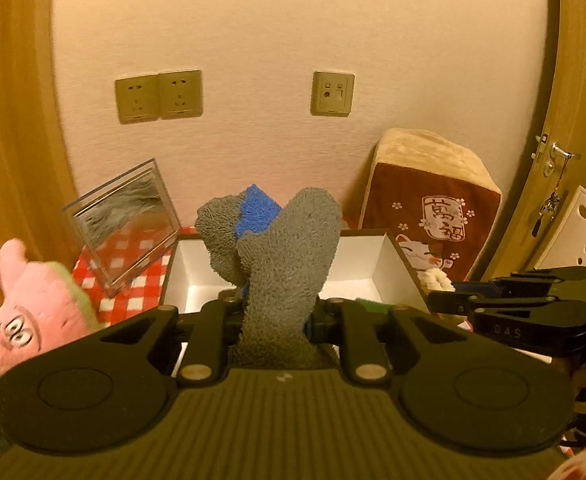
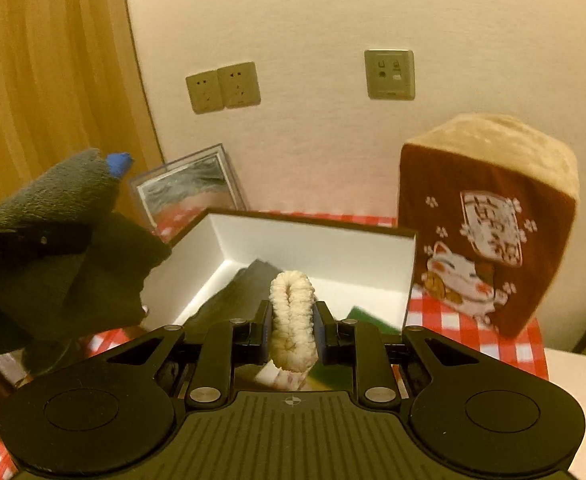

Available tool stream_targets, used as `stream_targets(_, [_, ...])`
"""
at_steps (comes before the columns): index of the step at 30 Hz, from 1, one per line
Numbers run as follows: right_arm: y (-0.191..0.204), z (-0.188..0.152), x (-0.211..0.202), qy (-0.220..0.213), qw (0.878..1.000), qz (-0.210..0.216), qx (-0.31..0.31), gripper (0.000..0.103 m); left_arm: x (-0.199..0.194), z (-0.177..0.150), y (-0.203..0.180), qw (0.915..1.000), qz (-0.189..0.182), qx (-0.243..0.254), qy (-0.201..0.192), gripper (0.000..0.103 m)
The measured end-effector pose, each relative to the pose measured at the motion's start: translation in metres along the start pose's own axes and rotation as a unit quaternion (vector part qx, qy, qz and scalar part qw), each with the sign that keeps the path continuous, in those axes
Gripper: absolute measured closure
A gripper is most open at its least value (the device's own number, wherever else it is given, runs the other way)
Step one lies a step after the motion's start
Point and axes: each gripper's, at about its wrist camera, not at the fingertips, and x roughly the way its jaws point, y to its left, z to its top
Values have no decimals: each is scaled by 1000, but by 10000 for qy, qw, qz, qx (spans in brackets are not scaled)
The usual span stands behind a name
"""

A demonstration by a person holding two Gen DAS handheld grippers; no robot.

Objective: Organize soft objects
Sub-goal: 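Lift the scrunchie with the right gripper and the fleece with the left gripper over the box, then open the left gripper to drop the fleece into the box while the right gripper drops the scrunchie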

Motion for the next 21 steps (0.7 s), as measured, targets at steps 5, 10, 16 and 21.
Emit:
stream_targets(5, [-10, 15, 28, 98, 9999, -48, 62, 81, 39, 13, 5, 9997, -98, 41, 210, 86])
stream_targets(10, [-23, 20, 57, 270, 9994, -156, 114, 81, 78, 18, 9, 9986, -171, -32, 496, 86])
stream_targets(16, [-39, 24, 84, 441, 9986, -235, 197, 81, 114, 24, 10, 9973, -224, -88, 698, 86])
stream_targets(21, [-46, 27, 96, 506, 9981, -266, 221, 81, 137, 27, 9, 9963, -307, -72, 797, 83])
